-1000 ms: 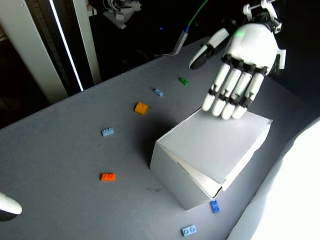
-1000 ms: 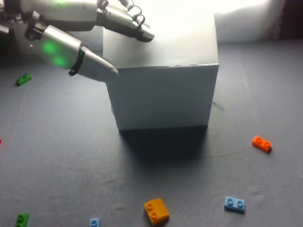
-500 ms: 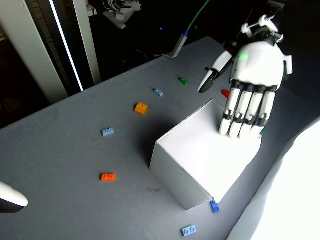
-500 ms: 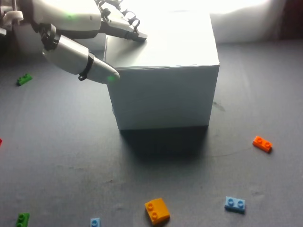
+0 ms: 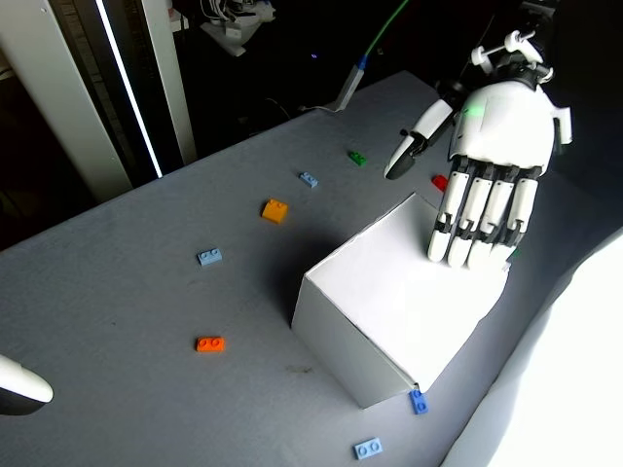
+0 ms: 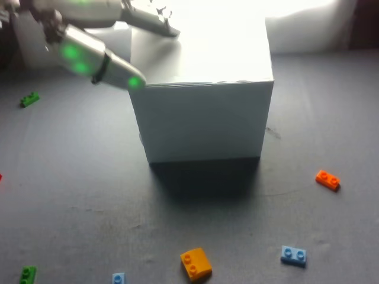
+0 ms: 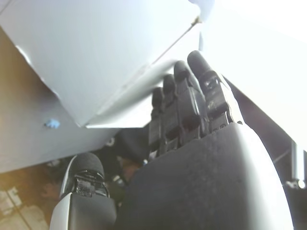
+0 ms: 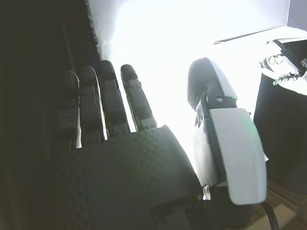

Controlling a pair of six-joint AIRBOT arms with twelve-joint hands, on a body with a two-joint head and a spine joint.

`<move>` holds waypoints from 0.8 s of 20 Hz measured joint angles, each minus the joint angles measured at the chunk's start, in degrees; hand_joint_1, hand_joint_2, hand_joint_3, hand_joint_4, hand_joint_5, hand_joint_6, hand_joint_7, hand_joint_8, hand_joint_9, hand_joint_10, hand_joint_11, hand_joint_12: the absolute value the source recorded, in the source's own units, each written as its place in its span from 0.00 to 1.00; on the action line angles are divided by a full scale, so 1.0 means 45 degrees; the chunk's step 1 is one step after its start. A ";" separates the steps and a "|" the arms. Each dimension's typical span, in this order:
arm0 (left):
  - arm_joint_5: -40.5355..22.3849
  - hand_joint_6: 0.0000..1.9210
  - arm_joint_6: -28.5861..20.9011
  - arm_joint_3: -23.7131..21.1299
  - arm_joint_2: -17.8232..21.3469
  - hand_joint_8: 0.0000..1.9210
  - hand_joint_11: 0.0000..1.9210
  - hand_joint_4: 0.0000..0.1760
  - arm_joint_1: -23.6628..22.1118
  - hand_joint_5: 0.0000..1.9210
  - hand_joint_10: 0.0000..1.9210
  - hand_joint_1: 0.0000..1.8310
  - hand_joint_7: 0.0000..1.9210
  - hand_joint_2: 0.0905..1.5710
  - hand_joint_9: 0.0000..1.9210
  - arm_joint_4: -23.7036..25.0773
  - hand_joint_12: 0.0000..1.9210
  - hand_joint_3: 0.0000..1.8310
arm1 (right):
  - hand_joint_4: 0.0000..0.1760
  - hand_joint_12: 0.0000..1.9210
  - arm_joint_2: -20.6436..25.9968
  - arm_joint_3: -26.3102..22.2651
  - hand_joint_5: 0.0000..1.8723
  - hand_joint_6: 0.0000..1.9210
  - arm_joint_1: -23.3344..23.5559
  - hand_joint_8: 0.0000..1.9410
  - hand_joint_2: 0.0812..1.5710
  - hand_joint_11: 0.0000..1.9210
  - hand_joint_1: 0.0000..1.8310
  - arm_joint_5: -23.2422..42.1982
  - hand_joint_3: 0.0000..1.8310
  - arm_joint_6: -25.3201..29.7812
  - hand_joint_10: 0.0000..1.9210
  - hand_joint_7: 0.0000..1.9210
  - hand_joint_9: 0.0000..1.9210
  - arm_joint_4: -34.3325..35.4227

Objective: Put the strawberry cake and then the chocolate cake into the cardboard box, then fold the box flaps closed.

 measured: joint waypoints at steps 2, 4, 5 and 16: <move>0.0000 0.00 -0.0053 0.0136 0.0214 0.00 0.00 0.00 -0.0272 0.12 0.00 0.00 0.15 0.72 0.15 -0.0049 0.46 0.00 | 0.00 0.24 0.0005 -0.0029 0.08 0.01 0.0000 0.00 0.80 0.00 0.00 0.0005 0.00 0.0000 0.00 0.10 0.08 -0.0005; -0.0330 0.00 -0.0219 0.0189 0.0457 0.00 0.00 0.00 -0.0447 0.13 0.00 0.00 0.15 0.72 0.16 0.0287 0.47 0.00 | 0.00 0.29 0.0015 -0.0160 0.08 0.00 0.0000 0.00 0.80 0.00 0.00 0.0000 0.00 0.0005 0.01 0.11 0.10 -0.0005; -0.0559 0.00 -0.0355 0.0223 0.0525 0.00 0.00 0.00 -0.0539 0.13 0.00 0.00 0.16 0.72 0.16 0.0588 0.47 0.00 | 0.00 0.31 0.0015 -0.0204 0.08 0.00 0.0000 0.00 0.81 0.00 0.00 0.0010 0.00 0.0010 0.01 0.12 0.10 0.0010; -0.3060 0.02 -0.0874 0.0539 0.1486 0.08 0.19 0.00 0.0073 0.43 0.37 0.07 0.51 0.80 0.39 0.2263 0.77 0.00 | 0.00 0.76 0.0053 -0.0369 0.48 0.13 0.0000 0.08 0.82 0.10 0.00 0.0010 0.00 0.0000 0.26 0.50 0.39 0.0000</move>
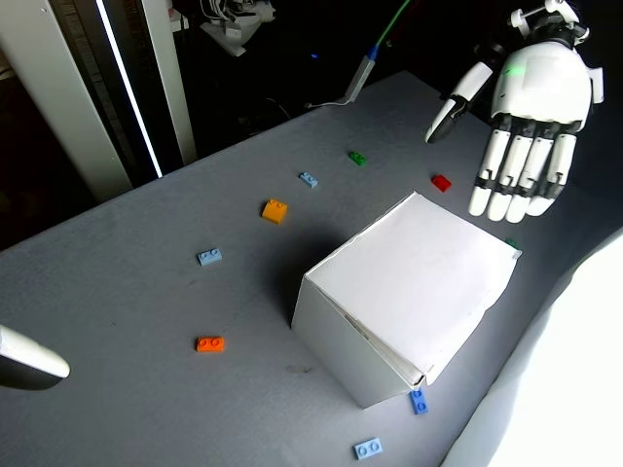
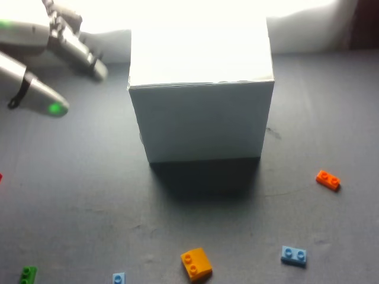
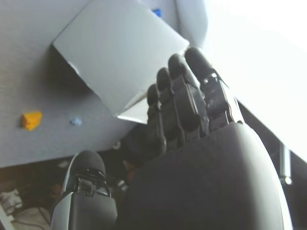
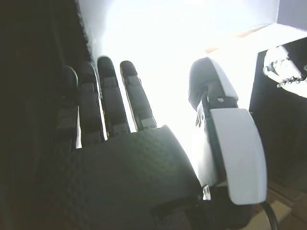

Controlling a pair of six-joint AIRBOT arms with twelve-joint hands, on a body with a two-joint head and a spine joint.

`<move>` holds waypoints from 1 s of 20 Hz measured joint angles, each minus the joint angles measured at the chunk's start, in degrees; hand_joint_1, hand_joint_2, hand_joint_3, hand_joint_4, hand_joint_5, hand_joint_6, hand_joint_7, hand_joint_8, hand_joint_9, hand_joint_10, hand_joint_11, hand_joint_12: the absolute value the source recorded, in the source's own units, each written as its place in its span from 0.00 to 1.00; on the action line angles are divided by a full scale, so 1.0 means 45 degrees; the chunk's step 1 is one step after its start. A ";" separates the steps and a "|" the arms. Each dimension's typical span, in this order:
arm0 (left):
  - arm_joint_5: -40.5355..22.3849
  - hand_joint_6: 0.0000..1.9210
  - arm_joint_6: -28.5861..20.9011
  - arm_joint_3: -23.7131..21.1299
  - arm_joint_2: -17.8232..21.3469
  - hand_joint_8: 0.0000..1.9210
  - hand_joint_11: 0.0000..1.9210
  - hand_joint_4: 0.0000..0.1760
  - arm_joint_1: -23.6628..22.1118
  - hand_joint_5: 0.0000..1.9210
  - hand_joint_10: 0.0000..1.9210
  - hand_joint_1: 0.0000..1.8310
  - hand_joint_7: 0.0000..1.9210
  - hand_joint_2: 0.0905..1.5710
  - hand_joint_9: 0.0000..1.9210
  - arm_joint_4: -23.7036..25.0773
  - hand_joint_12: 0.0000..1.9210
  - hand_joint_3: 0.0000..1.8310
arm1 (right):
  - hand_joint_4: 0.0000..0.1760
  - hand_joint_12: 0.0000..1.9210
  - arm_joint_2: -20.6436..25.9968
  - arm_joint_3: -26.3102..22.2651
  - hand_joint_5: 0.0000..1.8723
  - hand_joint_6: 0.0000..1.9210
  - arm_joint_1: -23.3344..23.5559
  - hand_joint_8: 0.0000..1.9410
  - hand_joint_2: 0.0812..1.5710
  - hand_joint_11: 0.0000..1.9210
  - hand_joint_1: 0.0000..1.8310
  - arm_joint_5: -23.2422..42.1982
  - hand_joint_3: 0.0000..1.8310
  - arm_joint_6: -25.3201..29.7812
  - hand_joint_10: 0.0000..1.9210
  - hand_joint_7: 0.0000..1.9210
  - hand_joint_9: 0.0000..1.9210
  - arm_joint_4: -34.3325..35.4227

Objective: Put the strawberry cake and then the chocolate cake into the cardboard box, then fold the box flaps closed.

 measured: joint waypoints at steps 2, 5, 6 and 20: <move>-0.0282 0.06 0.0476 -0.0418 0.0301 0.40 0.21 0.00 0.0316 0.51 0.65 0.10 0.47 0.84 0.35 -0.0301 0.86 0.00 | 0.00 0.94 0.0005 0.0005 0.50 0.37 0.0000 0.41 0.83 0.19 0.02 -0.0005 0.00 0.0000 0.65 0.49 0.36 0.0005; -0.0656 0.34 0.0588 -0.0937 0.0680 0.59 0.26 0.00 0.0743 0.50 0.77 0.21 0.49 0.85 0.41 -0.0724 0.92 0.00 | 0.00 1.00 0.0000 0.0000 0.53 0.51 0.0000 0.50 0.85 0.28 0.00 0.0010 0.00 -0.0010 0.78 0.56 0.44 0.0000; -0.0753 0.52 0.0612 -0.1127 0.0801 0.67 0.28 0.00 0.0952 0.48 0.83 0.18 0.49 0.88 0.41 -0.0952 0.96 0.00 | 0.00 1.00 0.0000 0.0000 0.60 0.62 0.0000 0.65 0.86 0.41 0.00 0.0005 0.00 -0.0005 0.90 0.64 0.55 0.0000; -0.1253 0.83 0.0121 -0.2667 0.1549 0.86 0.52 0.00 0.0010 0.51 0.95 0.18 0.56 0.97 0.53 -0.0389 1.00 0.01 | 1.00 1.00 0.0015 -0.0024 0.65 0.97 0.0000 1.00 0.94 0.75 0.02 0.0034 0.00 -0.0185 1.00 0.70 0.72 0.0010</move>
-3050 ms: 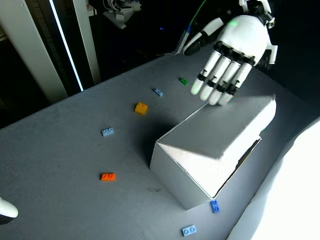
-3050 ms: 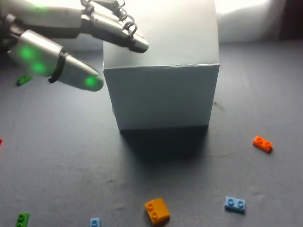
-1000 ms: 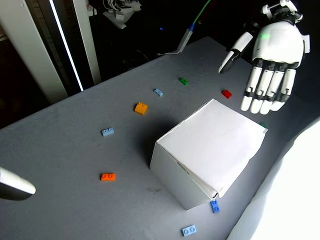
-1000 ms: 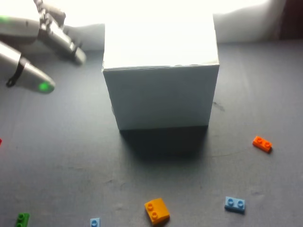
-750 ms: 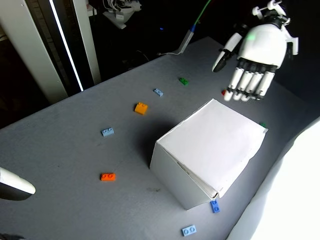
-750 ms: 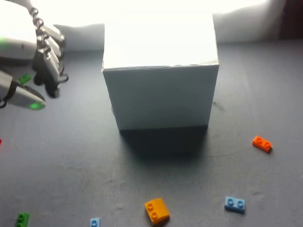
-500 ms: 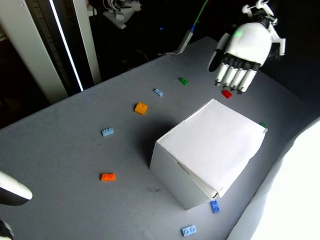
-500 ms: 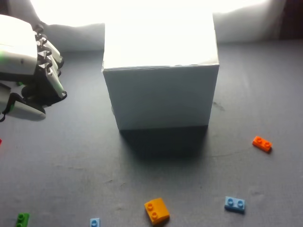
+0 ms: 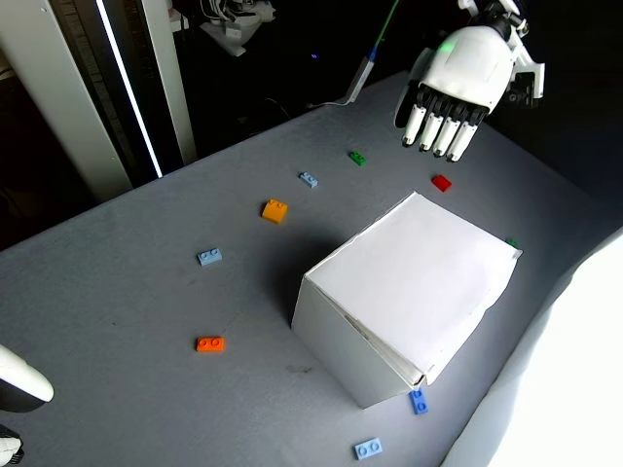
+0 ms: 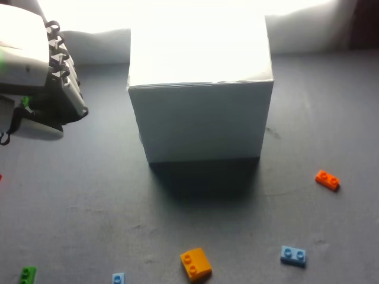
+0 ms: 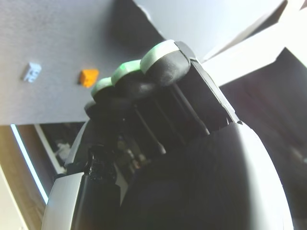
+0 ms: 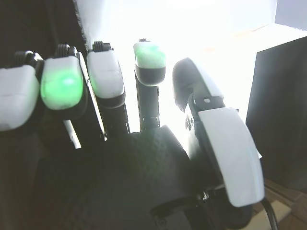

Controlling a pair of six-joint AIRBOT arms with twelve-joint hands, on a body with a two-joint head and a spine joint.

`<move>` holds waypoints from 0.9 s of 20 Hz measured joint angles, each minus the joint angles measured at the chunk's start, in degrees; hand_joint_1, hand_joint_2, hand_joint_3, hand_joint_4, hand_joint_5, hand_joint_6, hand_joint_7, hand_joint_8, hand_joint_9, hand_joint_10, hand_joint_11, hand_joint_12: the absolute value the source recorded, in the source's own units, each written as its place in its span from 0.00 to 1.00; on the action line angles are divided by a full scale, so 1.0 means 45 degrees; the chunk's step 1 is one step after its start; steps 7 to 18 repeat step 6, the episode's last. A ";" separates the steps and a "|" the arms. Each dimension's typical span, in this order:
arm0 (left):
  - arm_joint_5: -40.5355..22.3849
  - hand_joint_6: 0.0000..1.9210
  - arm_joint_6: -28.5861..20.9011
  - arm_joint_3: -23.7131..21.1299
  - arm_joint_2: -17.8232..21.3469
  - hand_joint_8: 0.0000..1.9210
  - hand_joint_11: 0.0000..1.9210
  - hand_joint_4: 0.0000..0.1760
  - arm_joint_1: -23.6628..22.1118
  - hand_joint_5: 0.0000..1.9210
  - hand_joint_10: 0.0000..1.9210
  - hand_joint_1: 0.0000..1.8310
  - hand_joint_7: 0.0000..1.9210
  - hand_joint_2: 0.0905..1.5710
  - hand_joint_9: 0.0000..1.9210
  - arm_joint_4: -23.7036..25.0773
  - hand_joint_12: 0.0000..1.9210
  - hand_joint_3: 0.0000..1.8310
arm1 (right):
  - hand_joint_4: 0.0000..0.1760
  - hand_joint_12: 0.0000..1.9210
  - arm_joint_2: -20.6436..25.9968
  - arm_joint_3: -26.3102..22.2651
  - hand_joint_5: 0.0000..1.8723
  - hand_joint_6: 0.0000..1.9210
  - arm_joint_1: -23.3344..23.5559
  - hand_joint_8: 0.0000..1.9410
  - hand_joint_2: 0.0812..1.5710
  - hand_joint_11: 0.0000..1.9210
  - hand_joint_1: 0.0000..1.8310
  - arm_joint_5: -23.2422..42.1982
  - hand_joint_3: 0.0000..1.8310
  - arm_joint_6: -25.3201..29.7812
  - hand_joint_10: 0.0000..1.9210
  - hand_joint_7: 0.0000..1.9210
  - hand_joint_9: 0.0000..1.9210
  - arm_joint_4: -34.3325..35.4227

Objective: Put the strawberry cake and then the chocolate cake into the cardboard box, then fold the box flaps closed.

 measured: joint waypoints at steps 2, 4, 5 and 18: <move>-0.0194 0.82 -0.0044 0.0000 0.0019 0.86 0.51 0.00 -0.0019 0.50 0.95 0.15 0.55 0.96 0.53 0.0126 1.00 0.01 | 1.00 1.00 0.0005 0.0000 0.64 1.00 0.0000 1.00 0.94 0.75 0.02 0.0189 0.00 -0.0403 1.00 0.70 0.73 -0.0010; -0.0194 0.84 -0.0223 0.0000 0.0039 0.86 0.51 0.00 -0.0175 0.49 0.96 0.18 0.55 0.96 0.53 0.0160 1.00 0.00 | 1.00 1.00 0.0024 -0.0005 0.63 0.97 0.0000 0.99 0.94 0.69 0.03 0.0947 0.00 -0.0636 1.00 0.67 0.69 -0.0010; -0.0204 0.84 -0.0253 -0.0005 0.0039 0.86 0.51 0.00 -0.0262 0.49 0.96 0.18 0.55 0.96 0.53 0.0165 1.00 0.00 | 1.00 1.00 0.0019 -0.0034 0.63 0.97 0.0000 0.99 0.94 0.69 0.03 0.1141 0.00 -0.0656 1.00 0.67 0.69 -0.0015; -0.0180 0.85 -0.0262 -0.0083 0.0039 0.85 0.51 0.00 -0.0335 0.49 0.95 0.18 0.55 0.95 0.53 0.0151 1.00 0.00 | 1.00 1.00 -0.0015 -0.0083 0.62 0.97 0.0000 0.99 0.94 0.68 0.02 0.1496 0.00 -0.0860 1.00 0.67 0.68 -0.0010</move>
